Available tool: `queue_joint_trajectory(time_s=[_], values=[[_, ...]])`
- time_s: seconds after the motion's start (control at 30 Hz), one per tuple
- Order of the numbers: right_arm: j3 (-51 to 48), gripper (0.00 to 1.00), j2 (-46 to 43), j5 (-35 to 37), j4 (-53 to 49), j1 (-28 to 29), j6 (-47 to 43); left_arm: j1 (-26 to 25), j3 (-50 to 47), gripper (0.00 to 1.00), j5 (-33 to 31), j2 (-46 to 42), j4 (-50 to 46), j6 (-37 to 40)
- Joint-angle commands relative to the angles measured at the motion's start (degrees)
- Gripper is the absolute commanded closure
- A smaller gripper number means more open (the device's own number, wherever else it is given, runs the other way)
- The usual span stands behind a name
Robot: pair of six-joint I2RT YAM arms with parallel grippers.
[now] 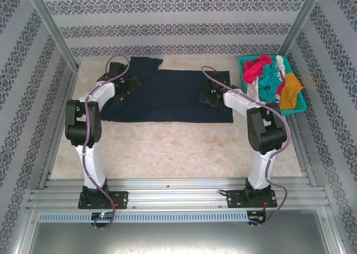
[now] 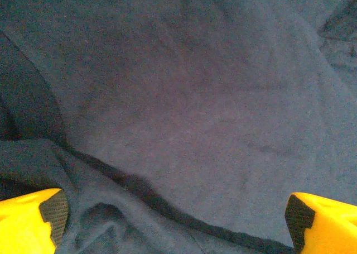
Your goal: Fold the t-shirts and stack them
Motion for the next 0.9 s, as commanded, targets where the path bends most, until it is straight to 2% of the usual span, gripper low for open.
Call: queue_joint_trajectory(time_s=[0.0,0.17,0.3,0.63,0.73,0.87], values=[[1.07,0.25,3.31,-2.95,-0.37,-1.14,3.17,0.98,-2.42,0.0,0.15,2.73,2.97,-1.21],[-3.35,0.25,2.22,-6.25,-1.27,-1.58,3.83,1.63,-10.05,0.0,-0.16,0.98,4.37,-2.12],[-10.97,0.25,-1.55,-8.08,-0.61,-1.44,4.63,1.68,-18.98,0.0,-0.68,-2.93,6.14,-3.7],[-32.34,0.25,-17.05,-7.8,-0.3,1.12,9.44,1.38,-44.66,0.0,-0.23,-22.22,7.0,-7.99],[-35.37,0.25,-20.57,-7.48,-1.28,2.11,10.17,1.28,-48.52,0.0,-0.61,-27.36,5.37,-8.83],[-34.93,0.25,-24.5,-7.52,-1.97,2.48,8.93,1.28,-47.07,0.0,-1.85,-31.87,1.85,-8.77]])
